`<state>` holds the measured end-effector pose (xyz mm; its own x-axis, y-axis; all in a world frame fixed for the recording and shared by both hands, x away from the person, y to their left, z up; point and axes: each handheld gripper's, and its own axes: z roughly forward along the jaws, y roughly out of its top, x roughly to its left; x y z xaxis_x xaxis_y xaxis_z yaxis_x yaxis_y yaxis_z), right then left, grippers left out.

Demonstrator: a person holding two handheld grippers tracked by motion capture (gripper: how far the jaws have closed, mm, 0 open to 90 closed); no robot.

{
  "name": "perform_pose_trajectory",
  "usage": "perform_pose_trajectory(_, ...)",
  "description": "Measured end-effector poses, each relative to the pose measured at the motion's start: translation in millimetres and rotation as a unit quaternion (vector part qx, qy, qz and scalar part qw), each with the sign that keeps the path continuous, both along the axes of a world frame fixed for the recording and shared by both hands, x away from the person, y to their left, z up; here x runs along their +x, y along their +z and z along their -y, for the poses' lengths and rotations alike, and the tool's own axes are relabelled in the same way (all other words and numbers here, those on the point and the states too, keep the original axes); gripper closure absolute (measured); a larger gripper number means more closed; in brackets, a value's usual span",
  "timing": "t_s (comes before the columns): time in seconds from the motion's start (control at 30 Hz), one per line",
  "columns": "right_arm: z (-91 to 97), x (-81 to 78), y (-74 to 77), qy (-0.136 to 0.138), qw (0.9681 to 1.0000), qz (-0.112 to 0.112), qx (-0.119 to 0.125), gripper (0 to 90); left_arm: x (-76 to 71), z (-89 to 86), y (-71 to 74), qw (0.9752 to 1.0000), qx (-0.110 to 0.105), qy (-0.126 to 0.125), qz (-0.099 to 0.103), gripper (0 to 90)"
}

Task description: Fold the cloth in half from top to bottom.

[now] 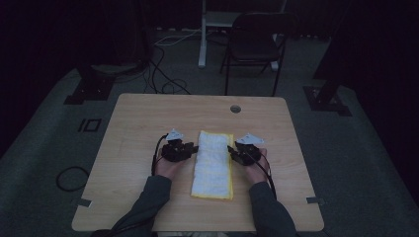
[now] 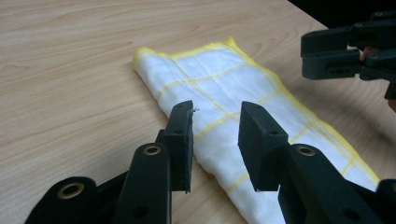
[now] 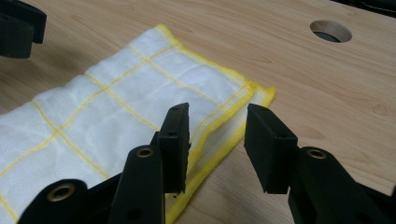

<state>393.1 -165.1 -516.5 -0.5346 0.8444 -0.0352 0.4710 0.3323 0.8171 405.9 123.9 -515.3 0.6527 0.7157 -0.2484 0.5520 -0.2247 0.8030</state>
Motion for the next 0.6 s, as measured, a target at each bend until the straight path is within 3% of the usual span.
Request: perform_pose_trajectory(0.6, 2.4, 5.6, -4.3, -0.008, 0.9999, -0.004, 0.008, 60.4, 15.5, 5.1, -1.6, 0.9998, 0.009, 0.014, 0.006, 62.0)
